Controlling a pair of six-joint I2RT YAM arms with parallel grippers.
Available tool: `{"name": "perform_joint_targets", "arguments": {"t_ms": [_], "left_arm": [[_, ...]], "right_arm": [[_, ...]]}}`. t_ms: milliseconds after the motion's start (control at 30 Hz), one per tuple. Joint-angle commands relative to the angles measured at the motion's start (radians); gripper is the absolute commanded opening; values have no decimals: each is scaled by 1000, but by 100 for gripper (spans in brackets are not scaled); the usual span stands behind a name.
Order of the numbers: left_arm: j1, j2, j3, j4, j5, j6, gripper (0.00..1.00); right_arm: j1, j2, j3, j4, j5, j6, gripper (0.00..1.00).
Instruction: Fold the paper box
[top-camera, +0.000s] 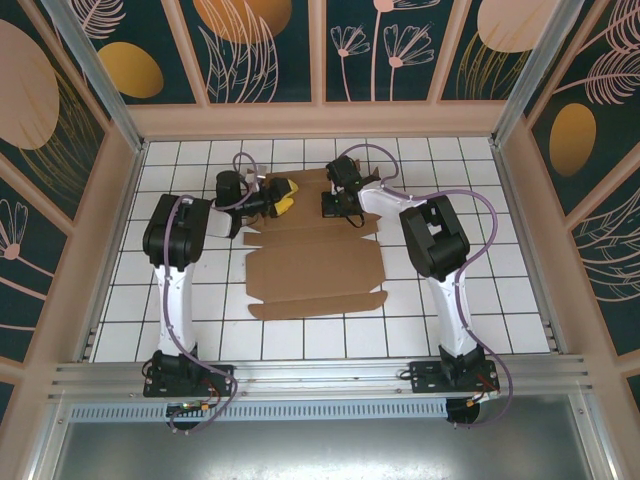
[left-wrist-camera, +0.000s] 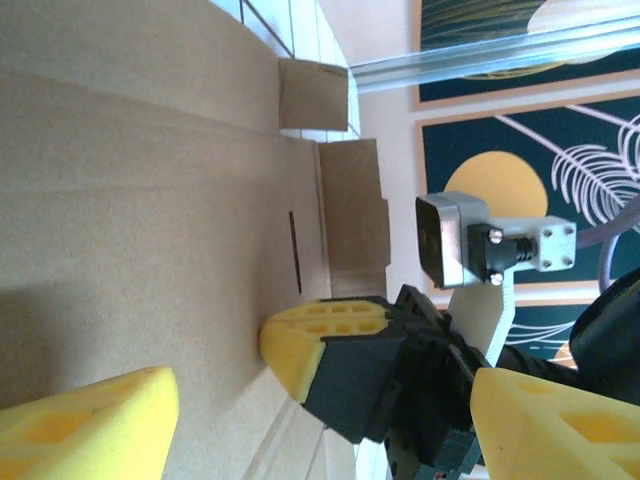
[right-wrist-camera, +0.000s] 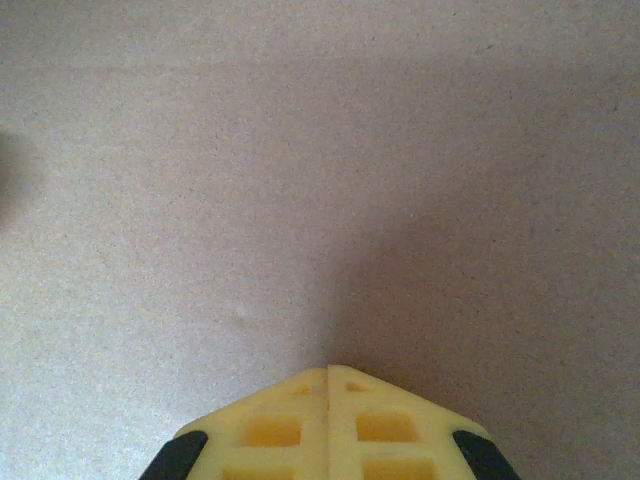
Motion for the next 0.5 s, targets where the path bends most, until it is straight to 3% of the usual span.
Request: {"name": "perform_joint_targets", "arguments": {"t_ms": [0, 67, 267, 400, 467], "left_arm": [[-13, 8, -7, 151, 16, -99, 76], [-10, -61, -9, 101, 17, -69, 76], [0, -356, 95, -659, -149, 416, 73], [83, -487, 65, -857, -300, 497, 66], [153, -531, 15, -908, -380, 498, 57]], "right_arm": [[4, 84, -60, -142, 20, -10, 0], [5, 85, -61, -145, 25, -10, 0], [4, 88, -58, -149, 26, -14, 0], [2, 86, -58, -149, 34, -19, 0], [3, 85, -56, -151, 34, -21, 0]]}}
